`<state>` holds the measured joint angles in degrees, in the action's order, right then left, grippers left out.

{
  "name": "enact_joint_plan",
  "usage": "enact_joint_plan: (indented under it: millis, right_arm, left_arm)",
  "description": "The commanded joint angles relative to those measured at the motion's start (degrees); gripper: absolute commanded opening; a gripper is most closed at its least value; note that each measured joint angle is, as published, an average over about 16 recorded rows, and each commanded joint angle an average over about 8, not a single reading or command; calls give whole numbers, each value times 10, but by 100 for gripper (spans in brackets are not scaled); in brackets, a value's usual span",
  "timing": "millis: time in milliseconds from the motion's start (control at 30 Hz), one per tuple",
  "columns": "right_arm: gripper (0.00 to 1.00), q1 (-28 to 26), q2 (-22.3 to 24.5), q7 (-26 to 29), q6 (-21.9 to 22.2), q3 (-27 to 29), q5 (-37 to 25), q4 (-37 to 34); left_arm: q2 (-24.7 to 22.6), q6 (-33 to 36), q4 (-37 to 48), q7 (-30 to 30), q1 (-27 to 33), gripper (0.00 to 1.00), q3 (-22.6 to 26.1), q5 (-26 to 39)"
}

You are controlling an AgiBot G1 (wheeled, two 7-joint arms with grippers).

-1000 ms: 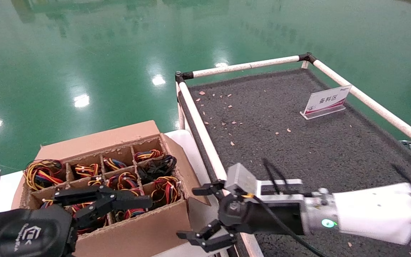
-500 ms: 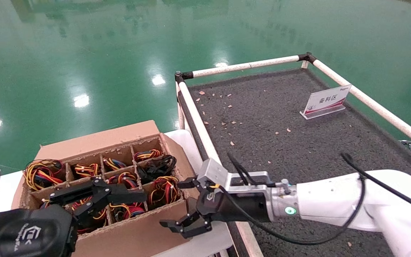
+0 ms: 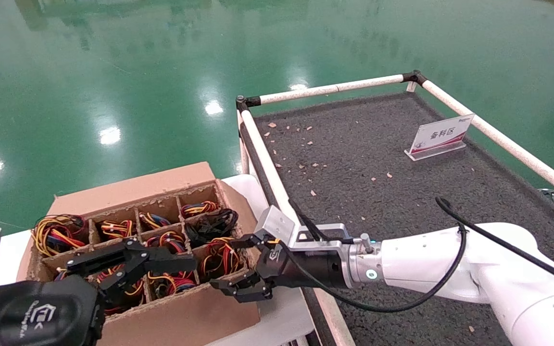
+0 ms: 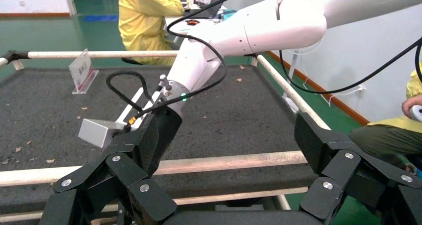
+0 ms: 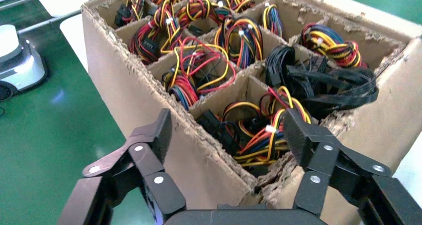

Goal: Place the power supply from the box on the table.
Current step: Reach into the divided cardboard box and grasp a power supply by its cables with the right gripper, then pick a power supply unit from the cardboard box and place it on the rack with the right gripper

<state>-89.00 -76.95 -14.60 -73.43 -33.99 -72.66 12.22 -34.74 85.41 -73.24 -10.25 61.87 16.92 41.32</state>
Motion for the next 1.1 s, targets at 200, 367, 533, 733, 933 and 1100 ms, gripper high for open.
enact_joint_plan:
  millis: [200,367,533,733,933,1100]
  right_arm:
    - [0,-4,-5,-7,9,-7,3,-14]
    - [0,-4,-7,-8,21,-13,9,-12]
    - [0,0,-8,-8,37,-22,13,-6]
    - [0,6,-9,-5,49,-35,20,6]
    - [0,10,-9,-5,57,-48,29,17]
    - [0,17,-8,8,61,-48,55,15]
  left_arm:
    - [0,0,0,0,0,100,0,0]
    - [0,0,0,0,0,100,0,0]
    - [0,0,0,0,0,100,1,0]
    - [0,0,0,0,0,100,1,0]
    - [0,0,0,0,0,100,1,-1]
    - [0,0,0,1,0,100,1,-1]
